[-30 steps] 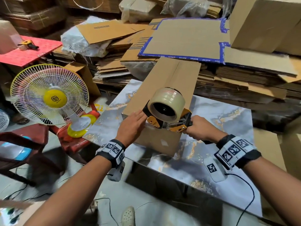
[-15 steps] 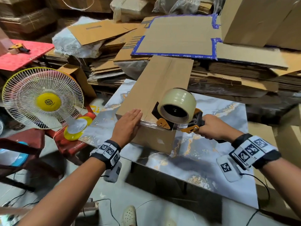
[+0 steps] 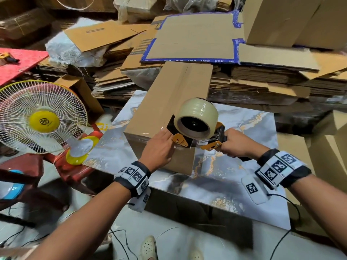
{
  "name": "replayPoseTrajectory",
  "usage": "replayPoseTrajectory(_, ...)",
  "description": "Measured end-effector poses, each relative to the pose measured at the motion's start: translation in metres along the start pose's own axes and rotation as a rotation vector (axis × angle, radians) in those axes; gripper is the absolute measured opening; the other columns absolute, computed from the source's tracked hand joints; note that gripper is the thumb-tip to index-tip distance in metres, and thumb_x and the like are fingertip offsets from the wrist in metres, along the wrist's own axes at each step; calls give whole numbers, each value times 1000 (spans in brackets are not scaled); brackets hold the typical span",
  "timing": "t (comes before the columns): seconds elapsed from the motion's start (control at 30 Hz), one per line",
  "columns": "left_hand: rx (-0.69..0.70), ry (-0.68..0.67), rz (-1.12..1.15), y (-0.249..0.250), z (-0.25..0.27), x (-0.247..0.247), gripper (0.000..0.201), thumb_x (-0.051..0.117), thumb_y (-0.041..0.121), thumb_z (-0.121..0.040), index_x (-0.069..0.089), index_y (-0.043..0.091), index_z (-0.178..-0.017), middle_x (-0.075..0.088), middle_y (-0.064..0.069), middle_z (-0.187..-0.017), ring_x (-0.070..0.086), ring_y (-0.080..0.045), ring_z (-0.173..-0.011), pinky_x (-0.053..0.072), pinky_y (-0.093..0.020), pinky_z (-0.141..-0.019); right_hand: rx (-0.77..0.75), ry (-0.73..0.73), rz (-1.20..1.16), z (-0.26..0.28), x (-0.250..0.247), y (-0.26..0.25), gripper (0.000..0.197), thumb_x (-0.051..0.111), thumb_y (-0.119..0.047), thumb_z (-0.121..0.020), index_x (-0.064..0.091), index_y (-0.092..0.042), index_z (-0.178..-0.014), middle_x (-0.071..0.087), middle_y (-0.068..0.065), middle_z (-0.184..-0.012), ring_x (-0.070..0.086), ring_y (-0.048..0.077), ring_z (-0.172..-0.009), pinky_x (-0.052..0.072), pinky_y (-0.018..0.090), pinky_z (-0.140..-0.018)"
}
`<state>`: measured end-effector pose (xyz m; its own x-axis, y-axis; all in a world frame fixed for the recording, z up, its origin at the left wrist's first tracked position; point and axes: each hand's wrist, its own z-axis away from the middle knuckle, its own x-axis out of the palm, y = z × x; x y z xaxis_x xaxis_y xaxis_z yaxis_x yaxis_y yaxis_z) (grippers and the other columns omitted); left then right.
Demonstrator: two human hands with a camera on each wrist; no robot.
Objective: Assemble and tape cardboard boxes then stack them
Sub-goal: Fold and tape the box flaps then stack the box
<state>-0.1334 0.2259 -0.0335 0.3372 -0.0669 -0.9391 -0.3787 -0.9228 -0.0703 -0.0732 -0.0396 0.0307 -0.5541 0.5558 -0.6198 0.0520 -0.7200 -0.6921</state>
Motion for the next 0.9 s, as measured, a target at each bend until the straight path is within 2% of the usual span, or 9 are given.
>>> replayPoseTrajectory(0.13,-20,-3,81,-7,3,7,48,82,9,-73,61,4,-116,64,-17,-118,57,-30,-104,52,-36,-81,-12,-11,40,5,-8,2,32,65,-3,-82,51,-10,-53,49,-3,-43,42,17,-41,36,26,-46)
replayPoseTrajectory(0.2,-43,-83,99,-9,3,10,55,77,11,-80,56,3,-130,61,-17,-131,58,-34,-120,52,-40,-95,5,-9,56,7,-17,10,29,65,-5,-82,53,-8,-56,51,1,-47,45,19,-43,38,30,-49)
replayPoseTrajectory(0.27,-77,-148,96,-9,2,11,68,73,15,-86,45,2,-147,50,-18,-149,49,-34,-137,41,-42,-112,22,-5,57,10,-23,19,26,66,-8,-82,56,-8,-58,54,4,-51,48,21,-46,40,31,-50)
replayPoseTrajectory(0.37,-122,-215,101,-7,-1,11,82,69,22,-86,31,7,-156,34,-14,-161,35,-29,-147,29,-39,-120,16,20,80,11,-20,25,25,68,-12,-84,58,-10,-60,56,1,-50,49,18,-45,40,26,-46)
replayPoseTrajectory(0.43,-170,-253,123,-3,-5,9,83,65,28,-86,26,10,-158,26,-11,-165,27,-28,-151,25,-39,-123,9,39,111,10,-17,25,29,70,-13,-84,57,-11,-58,54,-3,-45,47,12,-40,37,21,-42)
replayPoseTrajectory(0.53,-172,-280,98,9,-14,10,79,59,39,-91,26,9,-157,23,-15,-165,20,-32,-153,20,-42,-124,-5,56,116,10,-15,26,33,72,-17,-85,55,-12,-57,53,-5,-42,45,10,-36,35,20,-41)
replayPoseTrajectory(0.67,-130,-269,85,19,-25,10,66,59,39,-95,37,12,-151,36,-14,-157,35,-32,-140,29,-39,-115,-9,58,122,10,-14,30,31,72,-16,-83,56,-11,-57,52,-4,-44,44,12,-37,35,23,-44)
replayPoseTrajectory(0.8,-116,-263,116,14,-22,14,72,66,37,-93,36,9,-152,38,-16,-157,38,-34,-140,30,-41,-116,-8,46,114,13,-16,31,26,70,-17,-83,57,-10,-61,56,0,-50,48,15,-42,39,25,-45)
replayPoseTrajectory(0.9,-93,-295,75,11,-21,18,84,67,36,-93,22,8,-158,21,-16,-166,25,-32,-151,23,-41,-124,12,52,111,20,-23,39,22,69,-14,-84,59,-7,-65,56,1,-52,48,14,-42,39,24,-43)
